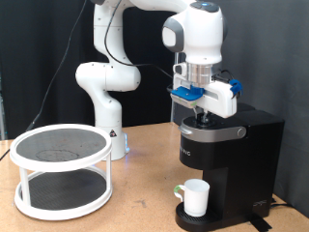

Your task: Make a cup of coffee with the keurig machine

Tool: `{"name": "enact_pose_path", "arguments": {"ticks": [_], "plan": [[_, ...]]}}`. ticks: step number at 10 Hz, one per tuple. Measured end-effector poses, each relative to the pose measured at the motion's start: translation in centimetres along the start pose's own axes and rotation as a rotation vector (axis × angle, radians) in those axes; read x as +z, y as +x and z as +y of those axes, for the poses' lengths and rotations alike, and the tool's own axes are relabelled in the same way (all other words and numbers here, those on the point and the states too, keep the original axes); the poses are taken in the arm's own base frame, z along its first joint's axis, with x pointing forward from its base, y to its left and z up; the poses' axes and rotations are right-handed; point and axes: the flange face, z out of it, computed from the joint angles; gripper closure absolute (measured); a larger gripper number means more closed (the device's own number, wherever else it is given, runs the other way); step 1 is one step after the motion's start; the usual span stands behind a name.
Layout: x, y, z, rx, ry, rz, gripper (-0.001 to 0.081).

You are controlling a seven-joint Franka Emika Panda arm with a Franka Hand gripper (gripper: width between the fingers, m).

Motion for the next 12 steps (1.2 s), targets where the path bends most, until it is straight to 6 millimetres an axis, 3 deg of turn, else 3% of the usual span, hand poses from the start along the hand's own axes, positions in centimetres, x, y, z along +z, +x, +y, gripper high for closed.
{"name": "enact_pose_path", "arguments": {"ticks": [6, 12], "plan": [[0.1, -0.3, -1.8, -0.048, -0.144, 0.023, 0.0806], [0.1, -1.2, -0.4, -0.153, -0.079, -0.010, 0.0806]]}}
